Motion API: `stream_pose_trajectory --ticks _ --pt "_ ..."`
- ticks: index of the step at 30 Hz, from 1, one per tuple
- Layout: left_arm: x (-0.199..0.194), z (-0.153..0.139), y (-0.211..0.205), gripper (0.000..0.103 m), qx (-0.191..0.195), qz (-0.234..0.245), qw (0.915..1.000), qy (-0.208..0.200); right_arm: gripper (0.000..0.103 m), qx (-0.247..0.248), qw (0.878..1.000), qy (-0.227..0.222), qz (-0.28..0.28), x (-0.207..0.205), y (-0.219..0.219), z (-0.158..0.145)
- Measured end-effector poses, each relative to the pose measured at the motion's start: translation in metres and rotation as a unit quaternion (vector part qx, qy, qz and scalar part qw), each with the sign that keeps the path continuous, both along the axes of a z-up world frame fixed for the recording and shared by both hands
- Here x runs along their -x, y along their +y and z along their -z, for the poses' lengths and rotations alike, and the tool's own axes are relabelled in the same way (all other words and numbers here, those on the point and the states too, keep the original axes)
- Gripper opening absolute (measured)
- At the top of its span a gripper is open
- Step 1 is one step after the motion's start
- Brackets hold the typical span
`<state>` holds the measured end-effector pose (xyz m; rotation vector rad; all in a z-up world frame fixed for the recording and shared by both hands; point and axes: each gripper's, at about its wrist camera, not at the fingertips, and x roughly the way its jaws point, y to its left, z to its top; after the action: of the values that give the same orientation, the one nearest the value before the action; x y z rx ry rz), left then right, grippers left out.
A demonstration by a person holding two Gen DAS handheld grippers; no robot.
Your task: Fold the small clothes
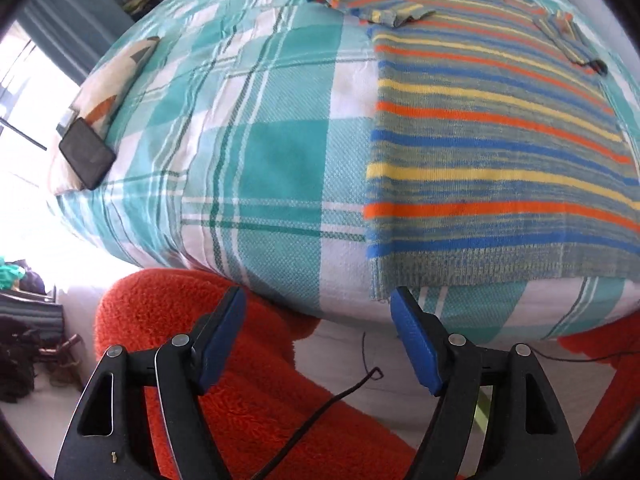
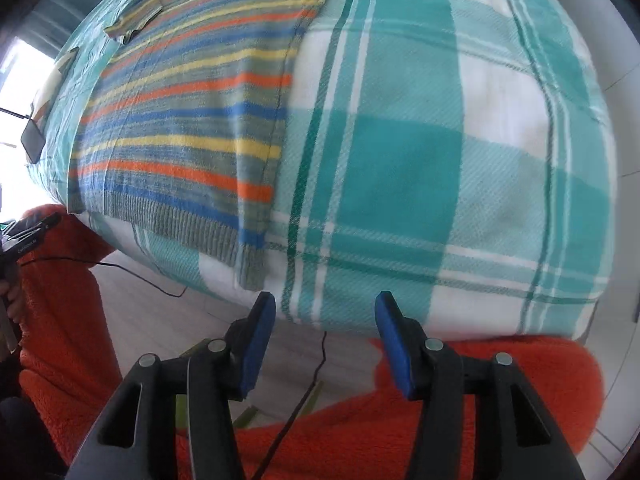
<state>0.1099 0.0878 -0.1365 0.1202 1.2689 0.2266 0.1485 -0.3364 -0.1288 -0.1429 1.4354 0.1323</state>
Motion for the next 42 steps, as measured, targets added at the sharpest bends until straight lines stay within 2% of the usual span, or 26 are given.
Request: stream_pose_trajectory --ticks 2,3,4,5,6,8,9,10,11,13,15,17,18,19,20,23,26,28,30,33,36,38,39,40,41,42 --pt "-0.002 -0.021 0.003 0.084 0.015 -0.017 0.9982 -0.055 0.052 0.079 0.991 -0.101 -0.028 -0.034 -0.004 -0.045" --pt "-0.008 -0.028 0.004 0.087 0.032 -0.024 0.9955 -0.086 0.058 0.112 0.981 -0.151 -0.046 -0.051 0.000 -0.061" --pt "-0.010 -0.033 0.008 0.091 0.052 -0.029 0.9917 -0.114 0.069 0.134 0.969 -0.196 -0.068 -0.066 0.006 -0.069" --pt "-0.008 -0.031 0.003 0.092 0.068 -0.032 0.9883 -0.132 0.073 0.133 0.959 -0.231 -0.097 -0.087 0.015 -0.072" --pt "-0.010 -0.028 -0.003 0.092 0.080 -0.034 0.9870 -0.135 0.074 0.107 0.955 -0.247 -0.128 -0.107 0.025 -0.067" --pt "-0.022 -0.013 -0.012 0.091 0.093 -0.036 0.9890 -0.109 0.071 0.020 0.954 -0.244 -0.174 -0.145 0.043 -0.047" --pt "-0.024 -0.007 -0.016 0.089 0.099 -0.034 0.9895 -0.099 0.066 -0.017 0.953 -0.237 -0.186 -0.162 0.057 -0.034" --pt "-0.021 -0.003 -0.021 0.089 0.102 -0.030 0.9897 -0.096 0.059 -0.033 0.954 -0.231 -0.190 -0.176 0.071 -0.020" --pt "-0.016 0.001 -0.024 0.089 0.098 -0.026 0.9901 -0.097 0.057 -0.041 0.954 -0.224 -0.194 -0.192 0.082 -0.008" --pt "-0.007 0.007 -0.028 0.089 0.081 -0.021 0.9920 -0.094 0.056 -0.052 0.956 -0.210 -0.197 -0.221 0.103 0.018" --pt "-0.002 0.016 -0.026 0.089 0.065 -0.022 0.9942 -0.083 0.056 -0.037 0.960 -0.200 -0.194 -0.237 0.121 0.048" --pt "0.000 0.024 -0.020 0.089 0.067 -0.030 0.9947 -0.072 0.056 -0.040 0.971 -0.166 -0.165 -0.259 0.118 0.075" --pt "0.000 0.026 -0.017 0.089 0.072 -0.037 0.9944 -0.068 0.048 -0.060 0.975 -0.159 -0.141 -0.266 0.110 0.079" --pt "-0.002 0.027 -0.013 0.089 0.080 -0.044 0.9937 -0.066 0.019 -0.070 0.978 -0.162 -0.112 -0.270 0.097 0.075" --pt "-0.002 0.026 -0.010 0.089 0.087 -0.049 0.9926 -0.069 0.001 -0.084 0.979 -0.167 -0.079 -0.272 0.081 0.066" --pt "-0.003 0.024 -0.008 0.089 0.096 -0.052 0.9906 -0.082 0.003 -0.141 0.965 -0.220 0.028 -0.255 0.003 0.023" --pt "-0.003 0.028 -0.012 0.089 0.097 -0.047 0.9913 -0.076 0.003 -0.174 0.938 -0.255 0.157 -0.223 -0.098 -0.008" --pt "-0.004 0.031 -0.016 0.089 0.100 -0.041 0.9917 -0.069 0.003 -0.185 0.922 -0.255 0.226 -0.202 -0.155 -0.010" --pt "-0.005 0.033 -0.021 0.089 0.103 -0.034 0.9921 -0.064 0.003 -0.183 0.918 -0.238 0.260 -0.189 -0.189 0.004" --pt "-0.003 0.030 -0.030 0.089 0.094 -0.020 0.9929 -0.069 0.003 -0.238 0.899 -0.209 0.303 -0.179 -0.216 0.039" --pt "0.002 0.024 -0.036 0.089 0.079 -0.008 0.9938 -0.078 0.006 -0.291 0.876 -0.210 0.323 -0.174 -0.226 0.058" --pt "0.004 0.024 -0.037 0.089 0.075 -0.006 0.9941 -0.079 0.014 -0.333 0.852 -0.209 0.346 -0.171 -0.232 0.068" --pt "0.004 0.024 -0.036 0.089 0.075 -0.008 0.9942 -0.077 0.026 -0.356 0.838 -0.211 0.357 -0.170 -0.235 0.072" --pt "0.004 0.026 -0.035 0.089 0.076 -0.010 0.9943 -0.074 0.033 -0.369 0.828 -0.215 0.363 -0.169 -0.237 0.075" --pt "0.004 0.027 -0.034 0.089 0.078 -0.013 0.9943 -0.072 0.033 -0.369 0.827 -0.213 0.367 -0.170 -0.236 0.078" --pt "0.003 0.029 -0.033 0.089 0.080 -0.016 0.9942 -0.069 0.031 -0.358 0.834 -0.203 0.367 -0.173 -0.234 0.080"
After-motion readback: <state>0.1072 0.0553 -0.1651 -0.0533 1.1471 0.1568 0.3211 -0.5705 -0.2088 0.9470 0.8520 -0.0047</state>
